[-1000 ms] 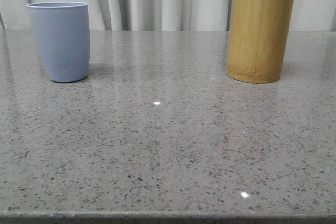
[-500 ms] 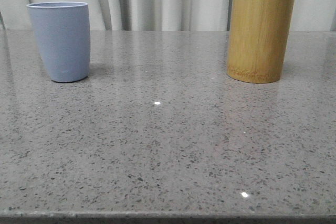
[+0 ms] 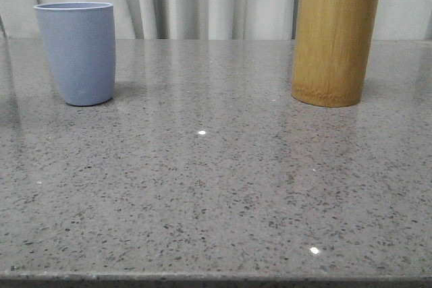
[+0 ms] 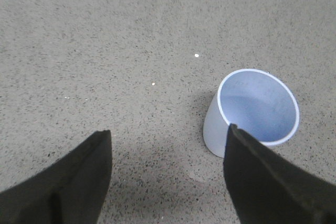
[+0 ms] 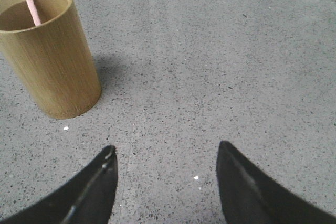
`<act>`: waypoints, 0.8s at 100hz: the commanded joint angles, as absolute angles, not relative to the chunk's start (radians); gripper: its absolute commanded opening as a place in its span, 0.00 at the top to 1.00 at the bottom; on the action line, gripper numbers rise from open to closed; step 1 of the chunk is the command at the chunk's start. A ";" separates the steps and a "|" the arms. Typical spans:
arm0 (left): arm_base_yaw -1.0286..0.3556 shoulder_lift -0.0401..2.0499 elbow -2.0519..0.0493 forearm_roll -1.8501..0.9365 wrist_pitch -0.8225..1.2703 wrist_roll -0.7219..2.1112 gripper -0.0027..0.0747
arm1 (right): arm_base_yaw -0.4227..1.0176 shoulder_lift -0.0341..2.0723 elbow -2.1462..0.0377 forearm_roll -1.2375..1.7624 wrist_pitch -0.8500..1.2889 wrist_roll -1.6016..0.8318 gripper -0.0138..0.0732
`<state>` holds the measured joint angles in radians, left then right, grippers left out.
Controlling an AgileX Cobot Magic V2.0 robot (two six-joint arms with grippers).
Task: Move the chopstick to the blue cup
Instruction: 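Grasp the light blue cup rim with the left gripper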
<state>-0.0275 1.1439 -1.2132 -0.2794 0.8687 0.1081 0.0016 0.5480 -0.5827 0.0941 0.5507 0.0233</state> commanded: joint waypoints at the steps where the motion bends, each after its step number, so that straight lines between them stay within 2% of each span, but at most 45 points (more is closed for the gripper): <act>1: -0.059 1.188 -1.302 -0.306 0.852 0.119 0.40 | -0.002 0.557 -0.618 0.090 0.480 0.017 0.34; 32: -0.189 1.365 -1.428 -0.301 0.890 0.119 0.40 | -0.002 0.557 -0.618 0.090 0.480 0.017 0.34; 80: -0.195 1.539 -1.487 -0.299 0.961 0.110 0.40 | -0.002 0.557 -0.618 0.090 0.479 0.017 0.34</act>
